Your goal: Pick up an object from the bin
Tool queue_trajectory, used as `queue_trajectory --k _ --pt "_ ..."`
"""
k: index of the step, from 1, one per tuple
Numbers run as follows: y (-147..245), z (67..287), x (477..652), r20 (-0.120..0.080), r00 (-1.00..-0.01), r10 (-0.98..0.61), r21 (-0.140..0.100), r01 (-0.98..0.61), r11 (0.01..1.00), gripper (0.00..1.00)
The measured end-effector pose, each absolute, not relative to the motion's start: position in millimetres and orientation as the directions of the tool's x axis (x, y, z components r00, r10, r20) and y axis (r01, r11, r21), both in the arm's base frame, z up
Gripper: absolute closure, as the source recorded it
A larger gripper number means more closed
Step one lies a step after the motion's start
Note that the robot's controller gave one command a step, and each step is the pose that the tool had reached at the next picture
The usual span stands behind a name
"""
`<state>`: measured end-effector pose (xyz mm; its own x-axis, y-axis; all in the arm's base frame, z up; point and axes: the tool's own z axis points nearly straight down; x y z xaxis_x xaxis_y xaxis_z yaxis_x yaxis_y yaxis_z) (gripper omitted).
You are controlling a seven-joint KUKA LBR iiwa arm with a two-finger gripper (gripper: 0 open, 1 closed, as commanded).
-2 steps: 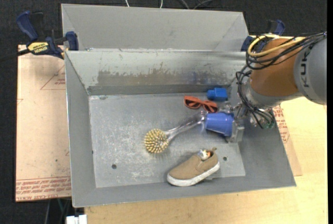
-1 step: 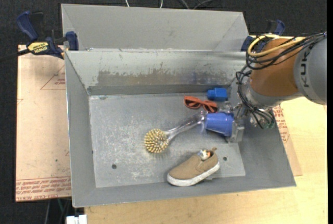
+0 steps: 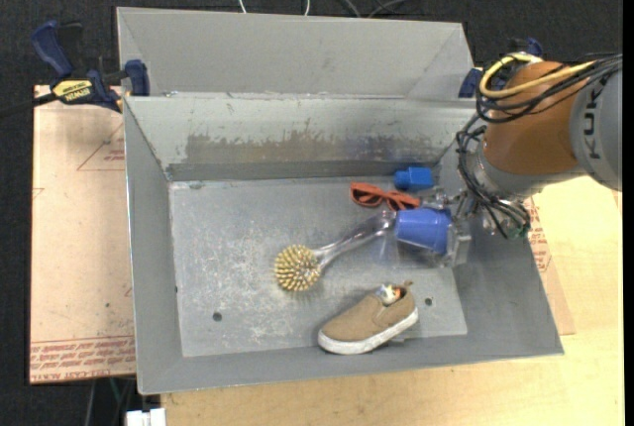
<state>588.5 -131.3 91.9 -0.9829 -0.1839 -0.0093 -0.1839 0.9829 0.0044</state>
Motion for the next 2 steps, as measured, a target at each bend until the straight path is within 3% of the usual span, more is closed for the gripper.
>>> queue_trajectory --k 2 --pt "-130.3 139.6 588.6 -0.009 -0.983 -0.184 0.005 -0.184 0.983 1.00"
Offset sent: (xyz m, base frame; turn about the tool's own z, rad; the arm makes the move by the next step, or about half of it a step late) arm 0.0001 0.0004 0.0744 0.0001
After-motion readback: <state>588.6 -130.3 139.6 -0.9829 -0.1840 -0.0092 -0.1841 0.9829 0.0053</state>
